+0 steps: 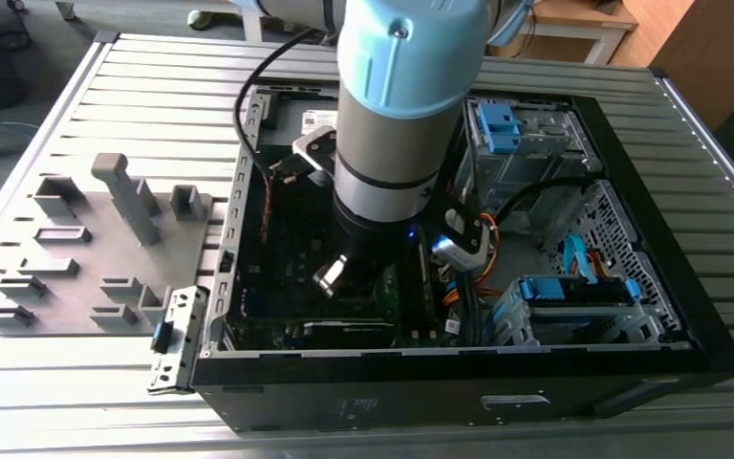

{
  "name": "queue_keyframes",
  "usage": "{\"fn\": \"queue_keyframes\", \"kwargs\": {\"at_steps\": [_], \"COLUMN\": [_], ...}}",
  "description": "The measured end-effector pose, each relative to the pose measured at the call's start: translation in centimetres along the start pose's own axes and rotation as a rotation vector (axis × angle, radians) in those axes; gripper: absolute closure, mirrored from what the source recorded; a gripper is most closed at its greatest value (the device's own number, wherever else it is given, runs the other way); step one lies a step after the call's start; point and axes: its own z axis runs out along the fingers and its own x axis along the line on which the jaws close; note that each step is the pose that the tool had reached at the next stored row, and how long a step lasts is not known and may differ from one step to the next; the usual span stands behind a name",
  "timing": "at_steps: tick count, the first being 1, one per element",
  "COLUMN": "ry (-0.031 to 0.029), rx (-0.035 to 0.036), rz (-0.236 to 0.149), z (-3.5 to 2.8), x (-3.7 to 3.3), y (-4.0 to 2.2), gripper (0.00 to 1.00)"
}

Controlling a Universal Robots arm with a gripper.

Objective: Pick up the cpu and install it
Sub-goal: 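Close the cpu cover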

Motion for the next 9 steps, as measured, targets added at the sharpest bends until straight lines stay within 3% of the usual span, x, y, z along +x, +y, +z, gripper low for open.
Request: {"fn": "queue_keyframes", "kwargs": {"at_steps": [6, 9], "ry": [0.0000, -0.0001], "rx": [0.0000, 0.0000], "rz": [0.000, 0.000], "z": [-2.08, -2.34], "x": [-0.05, -0.16], "y": [0.08, 0.20], "gripper": [0.89, 0.89]}}
